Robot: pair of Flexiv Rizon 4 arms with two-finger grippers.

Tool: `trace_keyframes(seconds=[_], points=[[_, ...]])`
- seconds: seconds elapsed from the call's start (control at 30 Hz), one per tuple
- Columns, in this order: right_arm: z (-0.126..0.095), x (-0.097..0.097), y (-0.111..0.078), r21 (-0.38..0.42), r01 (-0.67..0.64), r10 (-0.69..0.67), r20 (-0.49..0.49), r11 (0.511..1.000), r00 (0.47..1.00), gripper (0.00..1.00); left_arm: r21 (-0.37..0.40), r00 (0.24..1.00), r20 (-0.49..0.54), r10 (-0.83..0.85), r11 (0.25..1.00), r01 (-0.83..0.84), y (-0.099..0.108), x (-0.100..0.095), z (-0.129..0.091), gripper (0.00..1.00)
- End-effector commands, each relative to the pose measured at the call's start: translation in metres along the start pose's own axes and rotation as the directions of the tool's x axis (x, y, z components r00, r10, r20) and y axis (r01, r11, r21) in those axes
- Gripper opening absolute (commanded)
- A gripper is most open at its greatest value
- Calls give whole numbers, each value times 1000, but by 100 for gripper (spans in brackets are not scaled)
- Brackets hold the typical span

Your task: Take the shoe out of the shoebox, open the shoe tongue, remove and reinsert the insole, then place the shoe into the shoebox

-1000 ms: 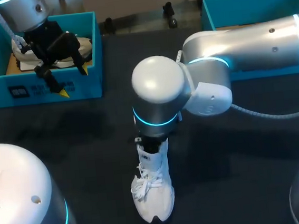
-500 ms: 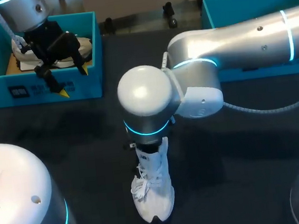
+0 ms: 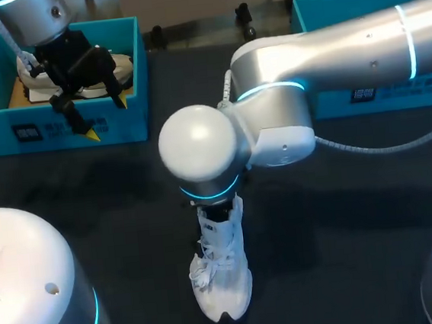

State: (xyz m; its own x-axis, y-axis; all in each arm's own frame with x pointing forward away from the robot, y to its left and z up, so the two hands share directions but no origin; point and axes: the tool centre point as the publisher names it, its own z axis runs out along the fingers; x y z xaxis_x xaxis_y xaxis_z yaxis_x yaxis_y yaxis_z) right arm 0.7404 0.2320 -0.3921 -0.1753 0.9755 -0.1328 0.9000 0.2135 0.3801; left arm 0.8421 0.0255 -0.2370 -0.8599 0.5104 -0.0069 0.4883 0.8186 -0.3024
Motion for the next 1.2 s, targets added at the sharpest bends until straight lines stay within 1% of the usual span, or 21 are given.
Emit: trace_keyframes(seconds=[0.03, 0.1, 0.33, 0.43, 0.47, 0.6, 0.67, 0.87, 1.03, 1.2], points=[[-6, 5, -4, -85, -321, 325, 46, 943, 944, 0, -2, 1000, 0, 0, 1000, 0, 0, 1, 0, 100], [0, 0, -1, -90, -316, 320, 37, 945, 947, 0, -2, 1000, 0, 0, 1000, 0, 0, 1, 0, 100], [19, -7, 7, -114, -294, 297, 8, 949, 955, 0, -2, 1000, 0, 0, 1000, 0, 0, 1, 0, 100], [33, -11, 4, -90, -306, 305, -22, 948, 952, 0, -2, 1000, 0, 0, 1000, 0, 0, 1, 0, 100], [39, -10, 2, -69, -314, 313, -37, 947, 949, 0, -2, 1000, 0, 0, 1000, 0, 0, 1, 0, 100], [49, -4, -8, -9, -328, 327, -70, 945, 943, 0, -2, 1000, 0, 0, 1000, 0, 0, 1, 0, 100], [49, 4, -16, 36, -332, 334, -73, 943, 940, 0, -2, 1000, 0, 0, 1000, 0, 0, 1, 0, 100], [40, 22, -37, 97, -344, 351, -59, 934, 935, 0, -2, 1000, 0, 0, 1000, 0, 0, 1, 0, 100], [30, 32, -49, 124, -360, 367, -39, 925, 930, 0, -2, 1000, 0, 0, 1000, 0, 0, 1, 0, 100], [23, 34, -56, 127, -368, 374, -27, 921, 927, 0, -2, 1000, 0, 0, 1000, 0, 0, 1, 0, 100]])
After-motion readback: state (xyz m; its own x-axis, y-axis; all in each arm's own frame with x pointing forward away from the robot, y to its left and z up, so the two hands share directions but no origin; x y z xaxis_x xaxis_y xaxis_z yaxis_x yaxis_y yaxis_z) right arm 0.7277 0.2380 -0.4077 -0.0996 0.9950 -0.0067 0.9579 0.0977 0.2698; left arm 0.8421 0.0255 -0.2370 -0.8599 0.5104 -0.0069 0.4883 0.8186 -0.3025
